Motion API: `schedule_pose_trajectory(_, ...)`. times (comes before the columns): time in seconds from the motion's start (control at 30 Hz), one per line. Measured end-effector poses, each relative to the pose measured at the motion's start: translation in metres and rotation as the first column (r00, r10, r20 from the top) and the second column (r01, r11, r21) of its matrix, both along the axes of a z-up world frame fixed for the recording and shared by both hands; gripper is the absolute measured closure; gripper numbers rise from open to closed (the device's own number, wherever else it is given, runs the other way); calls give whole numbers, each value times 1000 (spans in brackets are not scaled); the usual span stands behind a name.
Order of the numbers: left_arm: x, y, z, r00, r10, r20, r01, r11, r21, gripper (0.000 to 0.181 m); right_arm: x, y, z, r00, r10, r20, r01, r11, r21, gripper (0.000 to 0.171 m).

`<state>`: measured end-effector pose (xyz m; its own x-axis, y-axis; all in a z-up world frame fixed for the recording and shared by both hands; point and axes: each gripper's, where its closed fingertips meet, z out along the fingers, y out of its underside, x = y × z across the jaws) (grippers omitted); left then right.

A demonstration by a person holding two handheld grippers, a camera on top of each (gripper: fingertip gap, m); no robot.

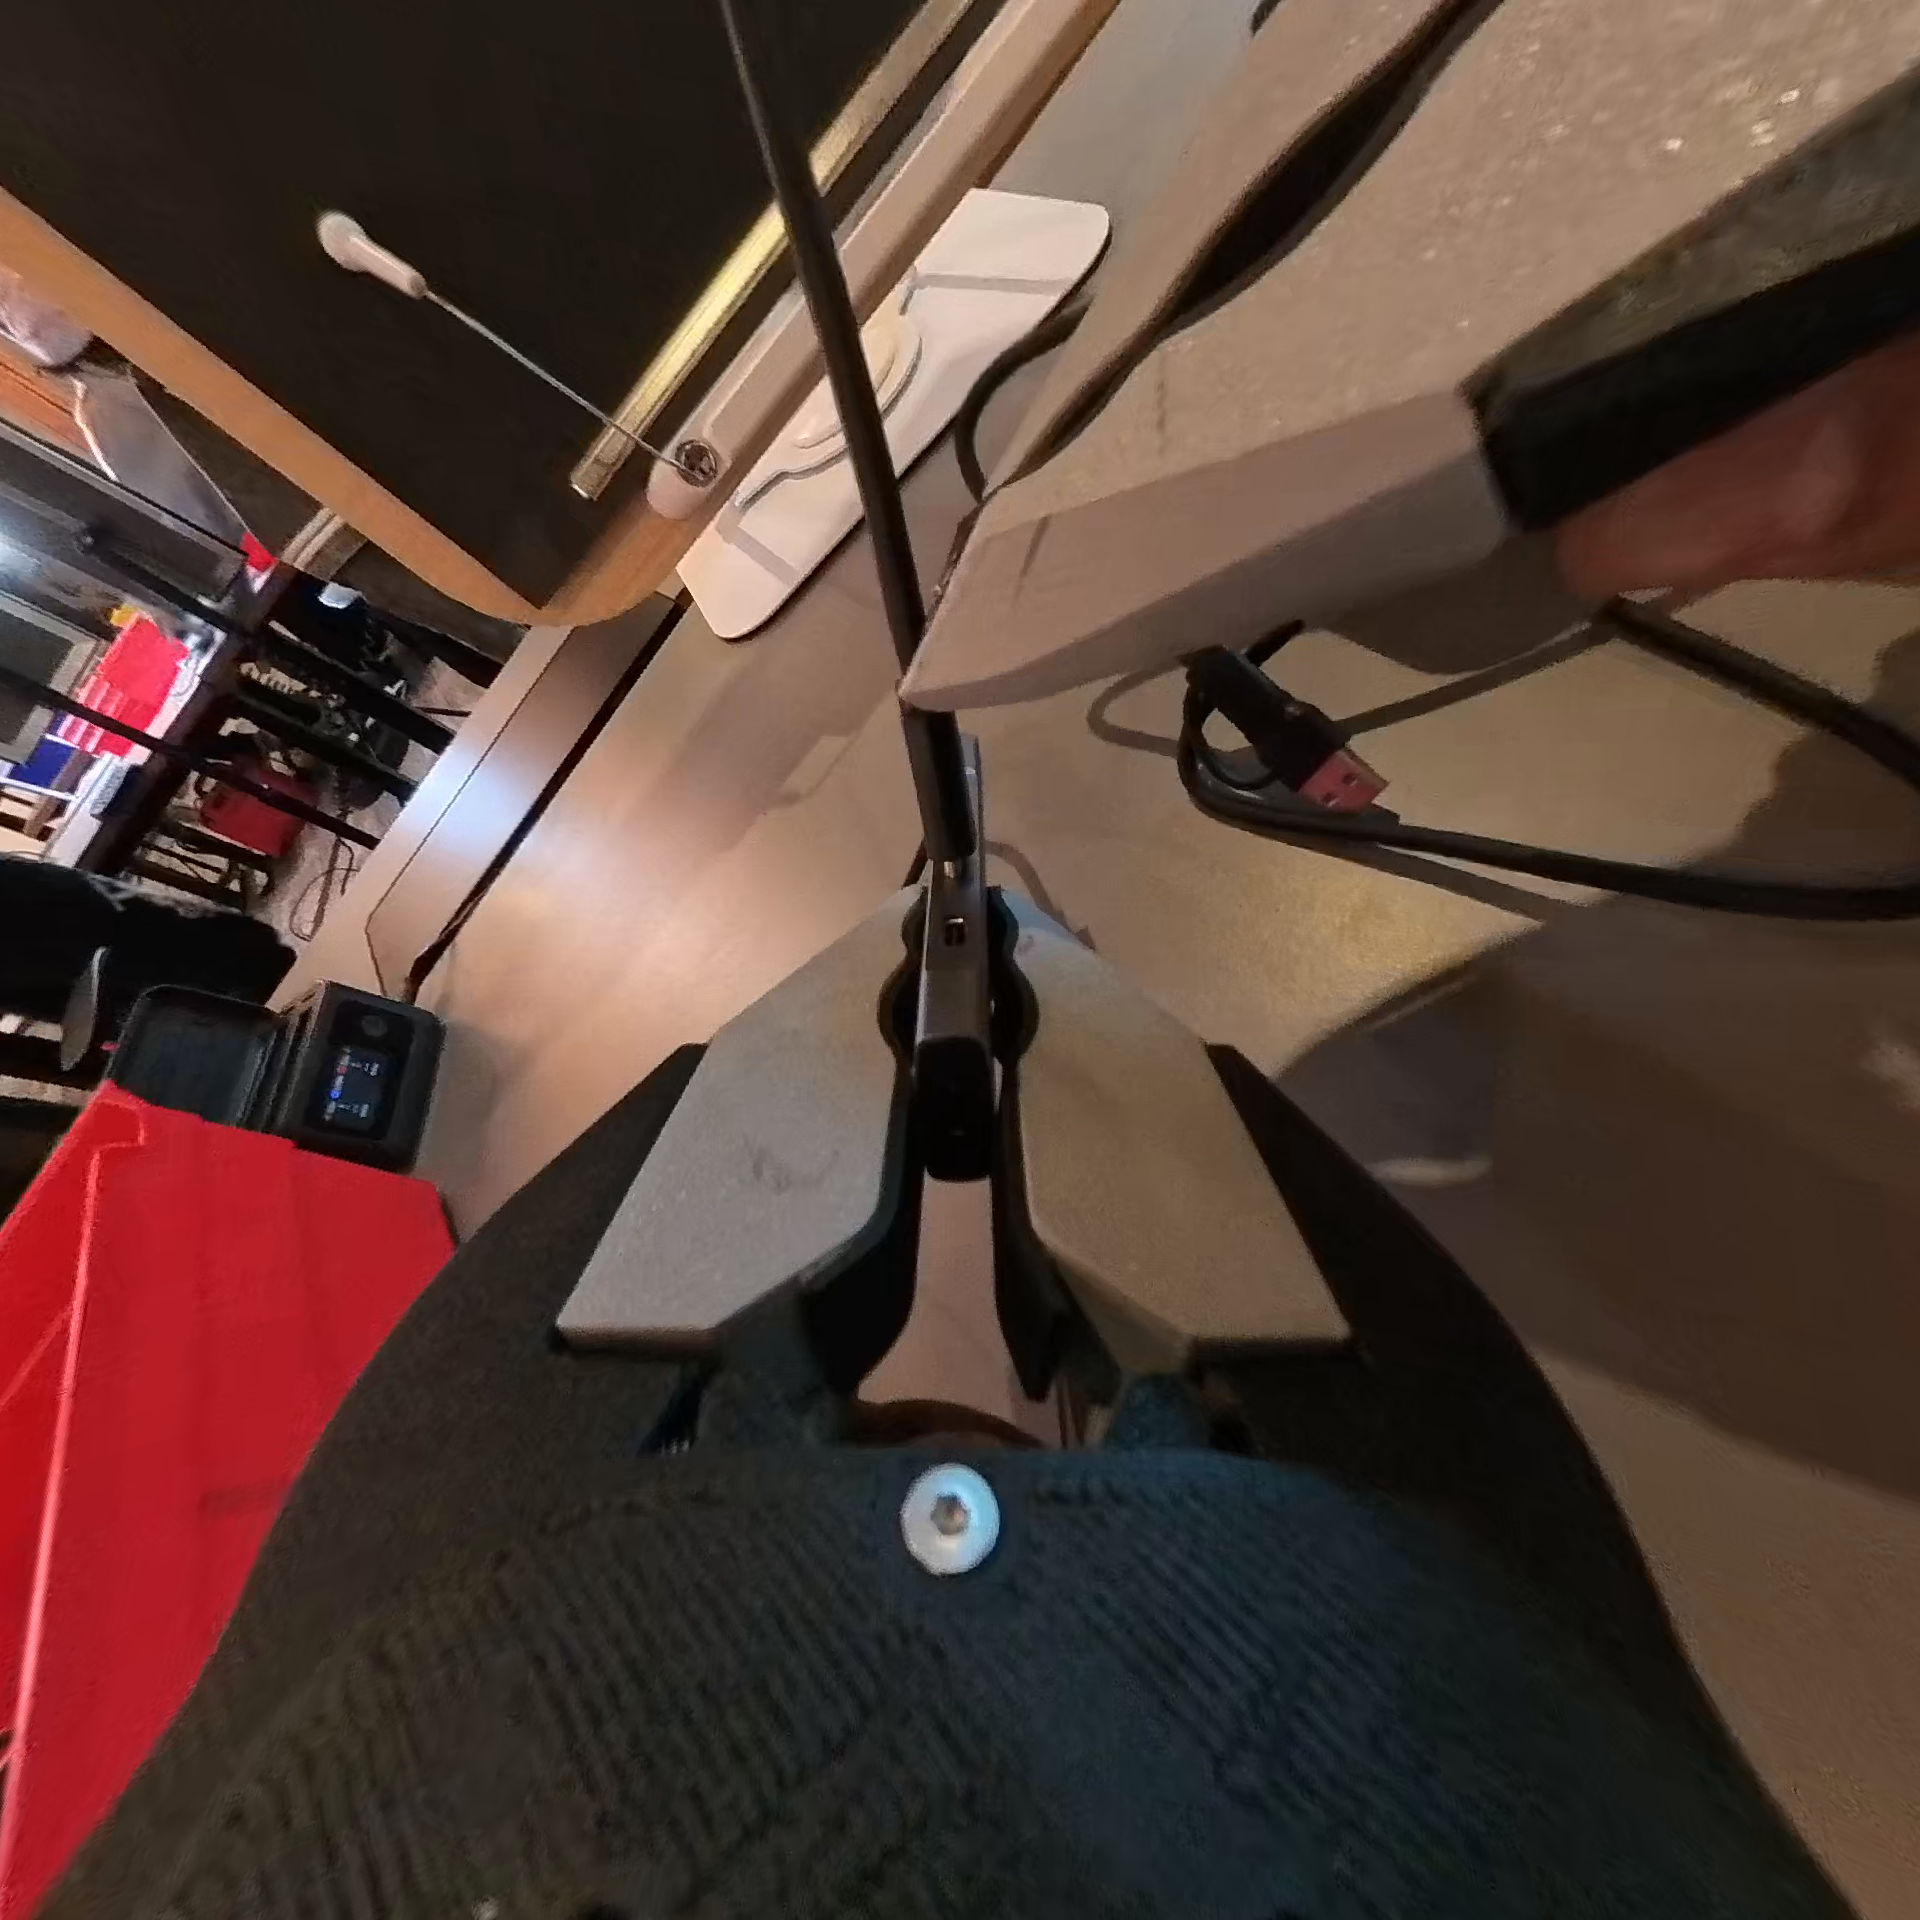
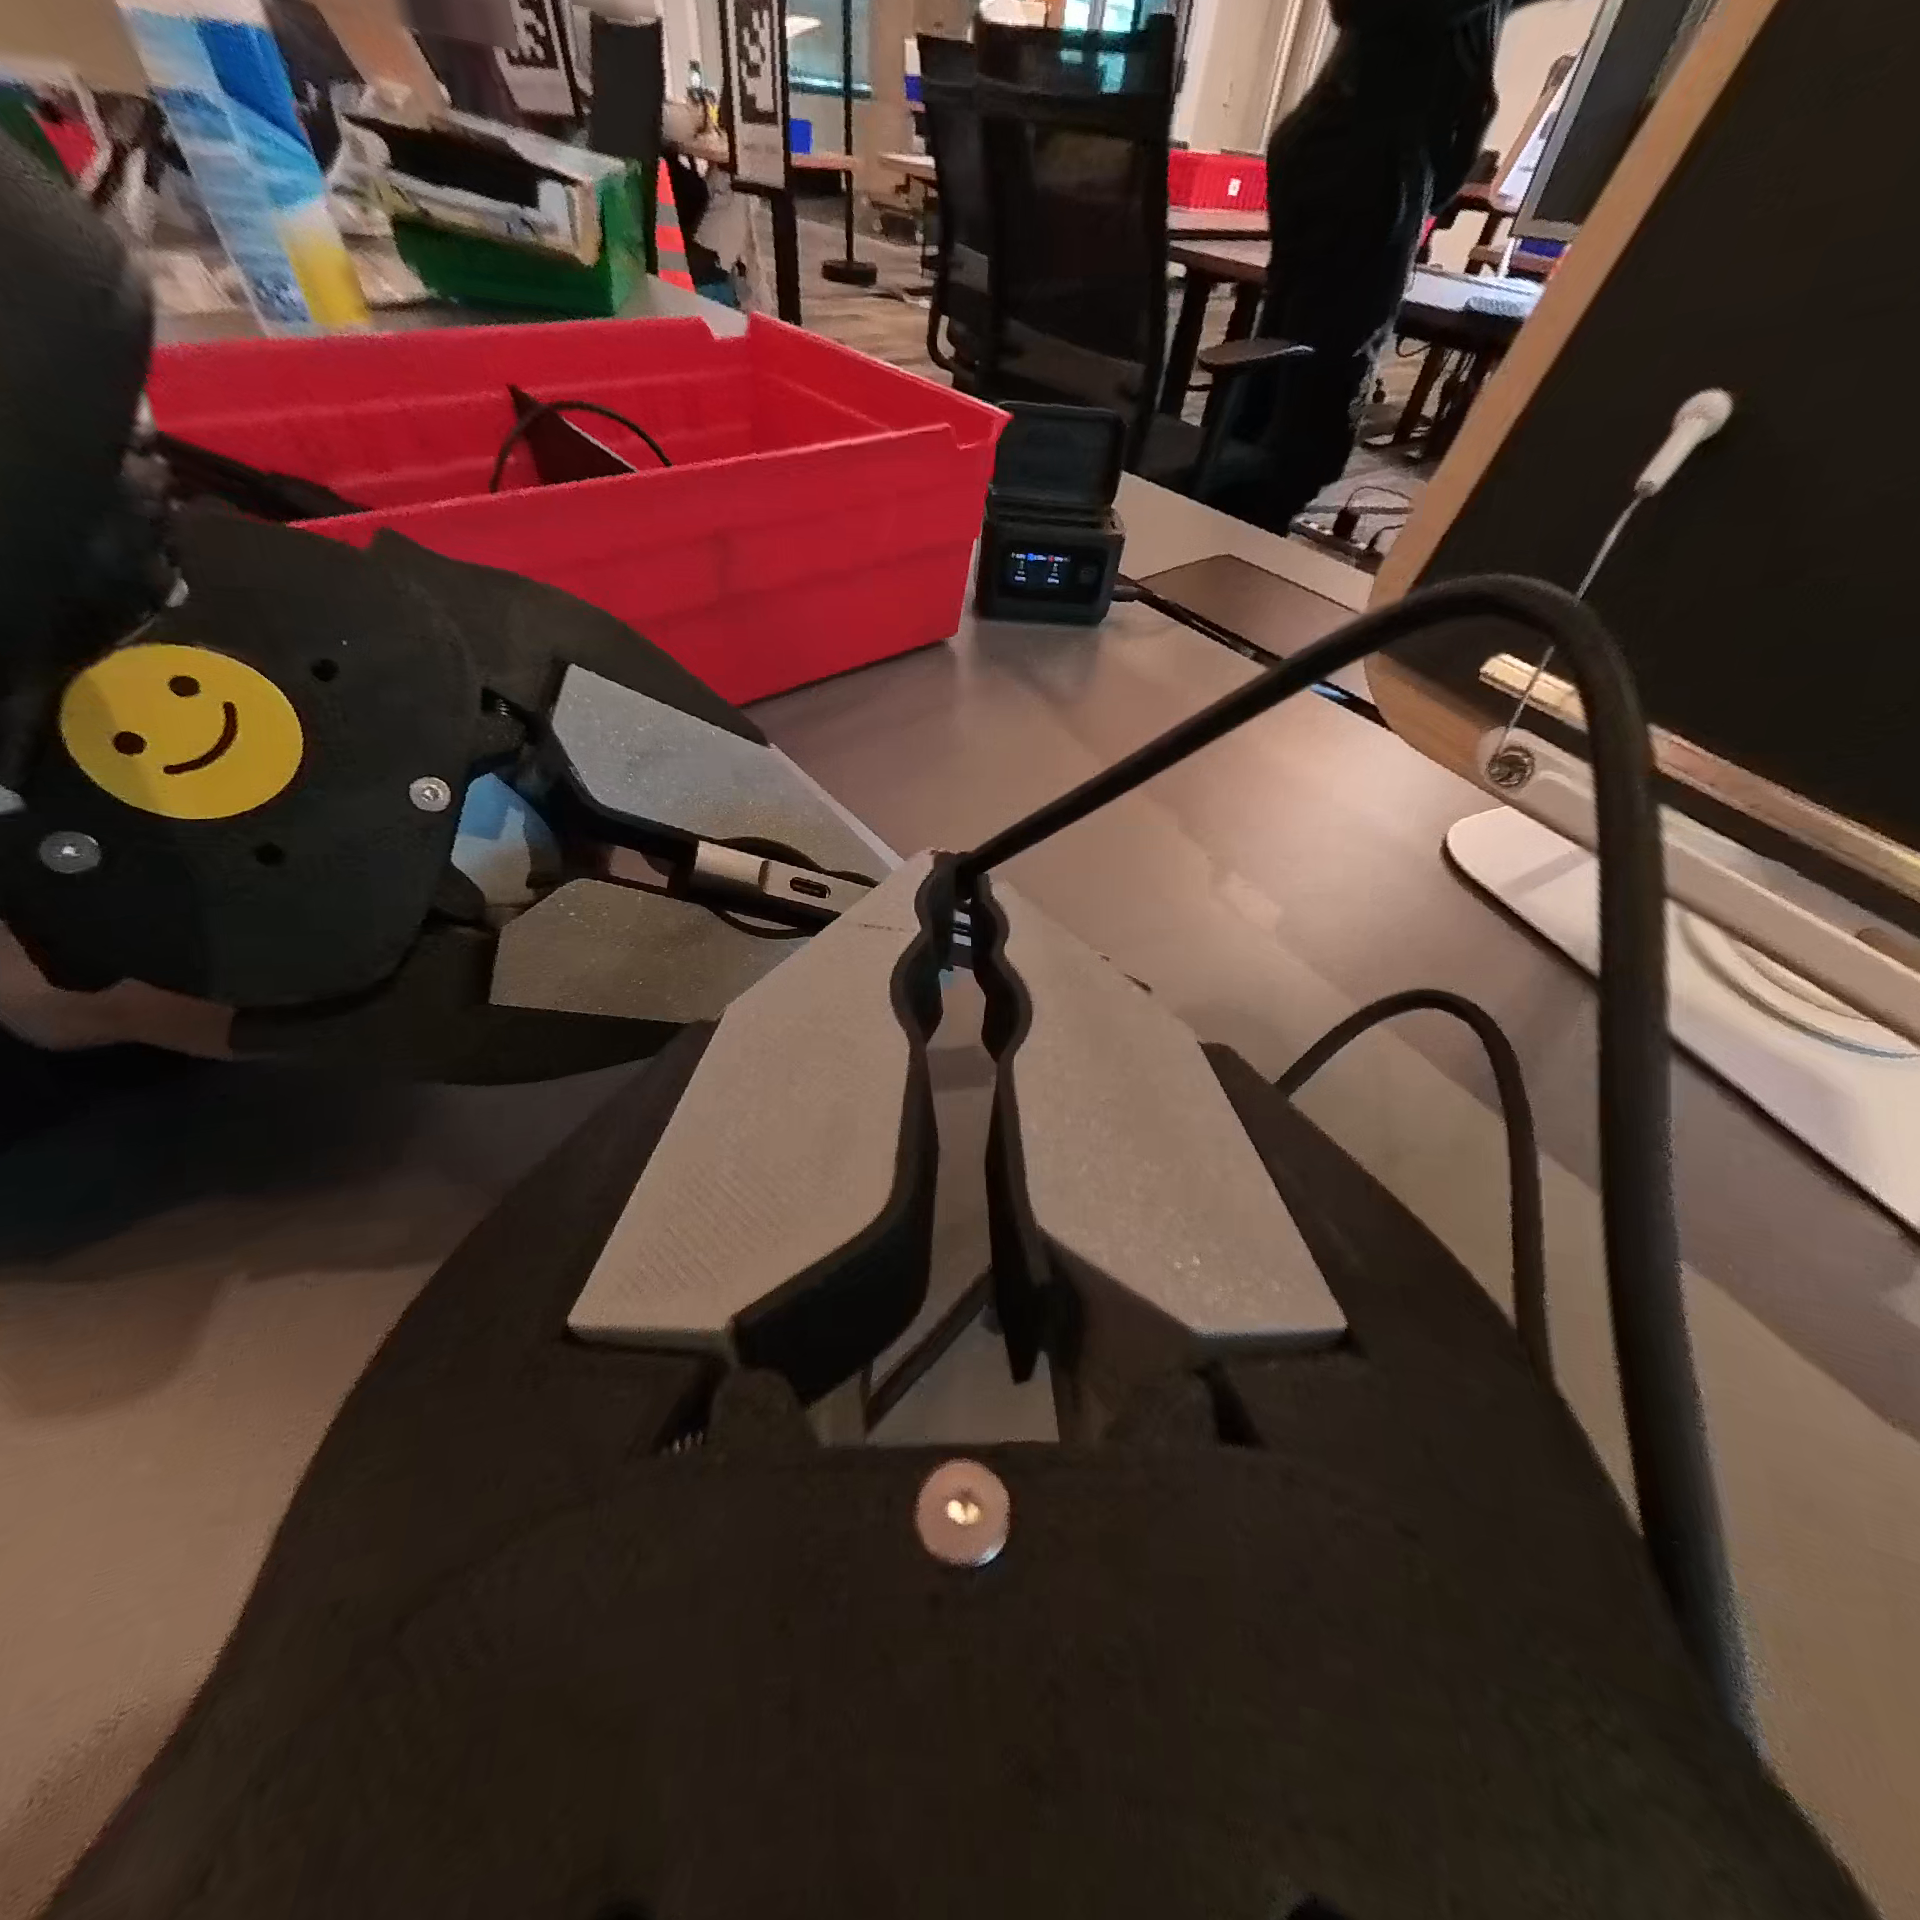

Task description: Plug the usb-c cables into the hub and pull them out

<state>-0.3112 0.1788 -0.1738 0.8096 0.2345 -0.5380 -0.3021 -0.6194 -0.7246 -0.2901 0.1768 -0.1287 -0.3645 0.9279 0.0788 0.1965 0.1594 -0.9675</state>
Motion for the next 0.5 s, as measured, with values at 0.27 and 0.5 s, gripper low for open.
schedule_pose_trajectory(0.27,-2,2,-1,999,10,30,-10,1000,9,178,1,-1,-2,999,-42,-27,46,987,157,171)
schedule_pose_trajectory(0.5,-2,10,10,993,-33,112,21,995,102,176,-4,1,16,993,-31,-117,41,996,78,171)
